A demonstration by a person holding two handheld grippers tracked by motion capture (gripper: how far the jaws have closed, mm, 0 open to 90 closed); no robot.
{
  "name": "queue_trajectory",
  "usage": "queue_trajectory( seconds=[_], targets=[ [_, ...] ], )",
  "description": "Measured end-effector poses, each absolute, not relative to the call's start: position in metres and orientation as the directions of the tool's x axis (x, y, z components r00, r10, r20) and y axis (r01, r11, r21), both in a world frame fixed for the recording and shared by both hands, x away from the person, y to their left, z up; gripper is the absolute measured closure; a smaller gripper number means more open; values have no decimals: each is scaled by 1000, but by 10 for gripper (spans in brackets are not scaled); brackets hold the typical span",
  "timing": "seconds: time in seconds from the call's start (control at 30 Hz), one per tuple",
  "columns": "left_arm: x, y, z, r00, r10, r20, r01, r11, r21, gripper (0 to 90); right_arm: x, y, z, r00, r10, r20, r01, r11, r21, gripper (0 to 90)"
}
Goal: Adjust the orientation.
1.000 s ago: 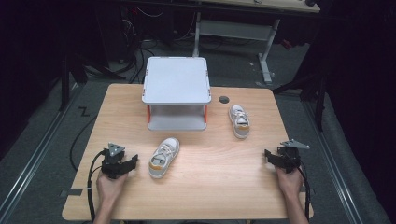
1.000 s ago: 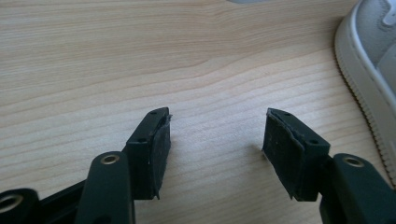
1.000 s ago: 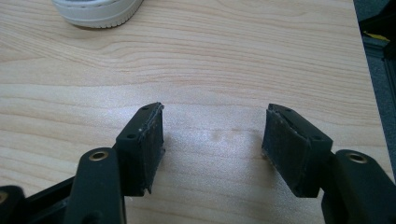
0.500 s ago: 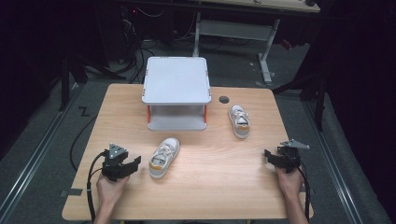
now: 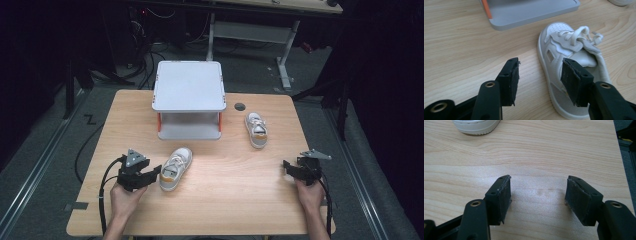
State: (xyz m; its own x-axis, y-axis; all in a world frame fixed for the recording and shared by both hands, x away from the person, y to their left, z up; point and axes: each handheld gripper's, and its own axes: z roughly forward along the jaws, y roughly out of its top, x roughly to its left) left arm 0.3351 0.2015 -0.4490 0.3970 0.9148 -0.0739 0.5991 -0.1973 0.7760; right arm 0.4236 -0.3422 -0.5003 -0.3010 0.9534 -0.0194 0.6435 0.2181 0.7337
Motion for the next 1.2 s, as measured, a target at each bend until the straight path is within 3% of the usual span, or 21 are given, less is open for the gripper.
queue_trajectory(
  seconds=[0.6, 0.67, 1.2],
  targets=[
    [353, 177, -452, 472, 880, -53, 636, -297, 712, 520, 424, -342, -500, -302, 953, -19, 644, 219, 733, 367],
    [354, 171, -453, 472, 882, 0, 624, -334, 706, 531, 424, -342, -500, -302, 953, -19, 644, 219, 733, 367],
    [359, 171, -456, 456, 889, 28, 627, -343, 699, 770, 424, -342, -500, -302, 953, -19, 644, 219, 733, 363]
  ],
)
